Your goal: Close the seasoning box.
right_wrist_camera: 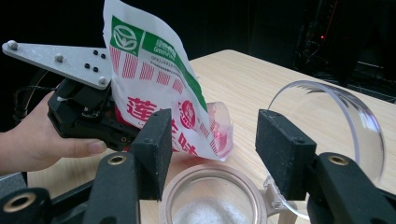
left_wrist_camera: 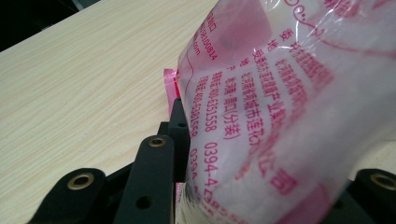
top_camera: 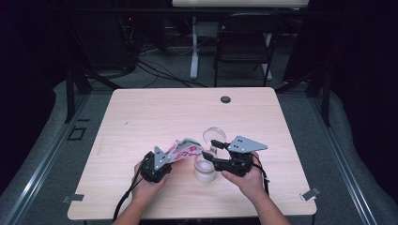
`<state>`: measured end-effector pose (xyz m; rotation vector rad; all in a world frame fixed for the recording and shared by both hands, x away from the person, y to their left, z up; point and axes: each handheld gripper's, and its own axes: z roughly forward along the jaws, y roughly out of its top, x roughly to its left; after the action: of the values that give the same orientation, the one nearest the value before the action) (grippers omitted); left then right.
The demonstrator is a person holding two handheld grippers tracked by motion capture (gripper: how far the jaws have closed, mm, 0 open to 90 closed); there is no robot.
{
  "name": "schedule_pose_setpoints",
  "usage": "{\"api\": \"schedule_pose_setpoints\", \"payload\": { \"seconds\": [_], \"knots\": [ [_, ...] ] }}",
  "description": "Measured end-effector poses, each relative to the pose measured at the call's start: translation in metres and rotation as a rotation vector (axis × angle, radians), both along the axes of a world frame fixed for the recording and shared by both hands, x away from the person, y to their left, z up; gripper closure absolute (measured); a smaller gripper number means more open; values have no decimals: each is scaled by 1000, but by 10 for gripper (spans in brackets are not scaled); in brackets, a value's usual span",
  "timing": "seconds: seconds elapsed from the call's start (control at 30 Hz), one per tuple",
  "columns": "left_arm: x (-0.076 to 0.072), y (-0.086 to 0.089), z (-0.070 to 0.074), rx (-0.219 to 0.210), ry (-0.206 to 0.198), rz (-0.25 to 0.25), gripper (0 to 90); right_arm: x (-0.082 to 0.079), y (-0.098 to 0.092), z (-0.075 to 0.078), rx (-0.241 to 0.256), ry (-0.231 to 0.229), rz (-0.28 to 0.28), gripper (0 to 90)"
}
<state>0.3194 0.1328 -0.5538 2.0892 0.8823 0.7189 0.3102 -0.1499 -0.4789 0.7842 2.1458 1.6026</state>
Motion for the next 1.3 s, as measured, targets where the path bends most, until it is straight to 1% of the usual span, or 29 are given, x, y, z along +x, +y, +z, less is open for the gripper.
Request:
{"api": "schedule_pose_setpoints", "payload": {
  "seconds": [0.23,0.33,0.47,0.57,0.73,0.8,0.9,1.03,1.07,1.13,1.2,1.3],
  "knots": [
    [0,-1,0,4,6,-7,713,1,-1,-1,-8,-1,-10,466],
    [1,0,0,-5,12,-5,713,1,-1,0,-6,-1,-14,467],
    [2,2,1,-22,11,3,714,1,-1,-1,-8,1,-14,469],
    [2,5,2,-45,14,13,714,1,-1,0,-6,4,-12,470],
    [5,13,5,-82,15,44,715,0,-2,1,-3,20,-10,469],
    [7,17,7,-106,13,63,714,0,-3,1,2,25,-6,469],
    [10,27,9,-150,17,97,714,0,-4,1,6,18,-11,467],
    [14,42,10,-205,35,147,714,0,-5,2,10,19,-10,462],
    [15,45,9,-212,36,159,714,0,-5,3,5,17,-12,461],
    [17,54,10,-233,43,197,714,0,-5,3,1,18,-12,458],
    [19,63,10,-244,37,239,714,0,-5,3,-3,21,-13,454],
    [21,80,9,-279,36,313,714,0,-4,3,-8,18,-17,454]
  ]
}}
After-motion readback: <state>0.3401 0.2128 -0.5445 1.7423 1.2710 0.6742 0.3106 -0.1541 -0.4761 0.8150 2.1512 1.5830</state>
